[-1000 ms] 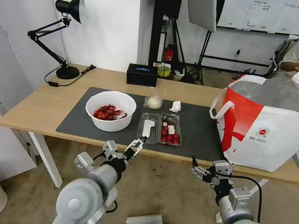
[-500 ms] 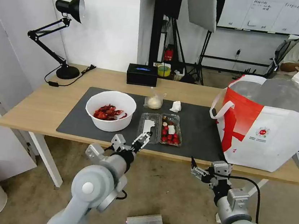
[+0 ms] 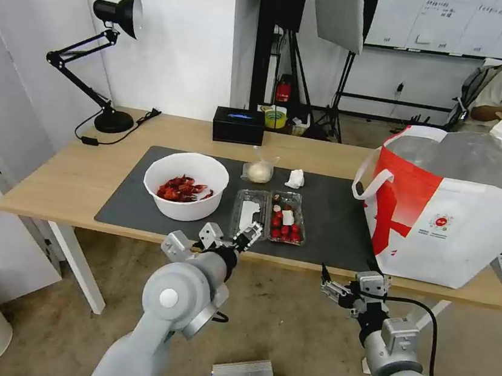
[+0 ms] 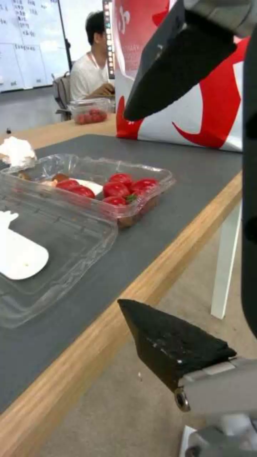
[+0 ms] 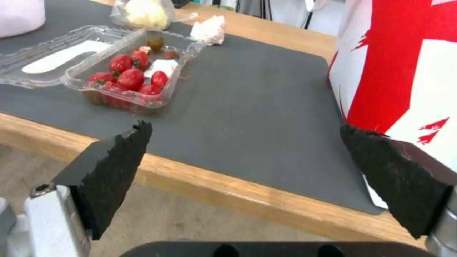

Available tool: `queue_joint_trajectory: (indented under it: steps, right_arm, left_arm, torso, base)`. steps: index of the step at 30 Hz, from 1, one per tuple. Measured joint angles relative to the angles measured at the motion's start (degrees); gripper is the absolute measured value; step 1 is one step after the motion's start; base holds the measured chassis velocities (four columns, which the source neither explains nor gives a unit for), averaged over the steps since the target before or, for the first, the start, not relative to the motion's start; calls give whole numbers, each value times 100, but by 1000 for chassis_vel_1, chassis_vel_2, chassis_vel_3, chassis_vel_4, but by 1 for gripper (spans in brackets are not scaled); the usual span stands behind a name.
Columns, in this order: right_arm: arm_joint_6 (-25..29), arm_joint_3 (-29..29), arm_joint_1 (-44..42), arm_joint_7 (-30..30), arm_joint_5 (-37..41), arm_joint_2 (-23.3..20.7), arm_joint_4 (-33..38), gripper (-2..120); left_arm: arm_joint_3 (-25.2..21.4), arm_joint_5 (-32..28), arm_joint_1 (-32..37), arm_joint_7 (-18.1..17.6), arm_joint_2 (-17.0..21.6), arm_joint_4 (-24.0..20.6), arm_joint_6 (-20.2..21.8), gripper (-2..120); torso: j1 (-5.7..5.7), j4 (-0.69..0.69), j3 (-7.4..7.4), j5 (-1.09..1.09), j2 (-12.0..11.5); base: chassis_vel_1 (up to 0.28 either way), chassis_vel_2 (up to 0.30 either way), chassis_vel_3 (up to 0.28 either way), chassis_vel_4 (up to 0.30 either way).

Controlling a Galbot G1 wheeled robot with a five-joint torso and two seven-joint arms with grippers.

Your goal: Pick up the trash from the table and place it into the takeout bag.

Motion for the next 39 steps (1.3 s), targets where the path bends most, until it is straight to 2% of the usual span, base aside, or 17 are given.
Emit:
queue_joint_trajectory:
  steps: [17,30,39]
  right_arm:
    - [12,-8,-45,4,-53,94,-18,100]
    - [12,25,-73,6,-73,113,-20,100]
    - [18,29,-119,9,-123,163,-21,100]
  left_arm:
    - [223,48,-467,-298,-214,369,-31,100]
    - [399,147,-728,-329,-367,749,-87,100]
    - [395,151,-834,-425,-362,834,-145,100]
  torso:
    - [0,0,0,0,0]
    - [0,0,0,0,0]
    - [0,0,0,0,0]
  base:
    - [0,0,0,0]
    - [0,0,0,0]
    - [0,0,0,0]
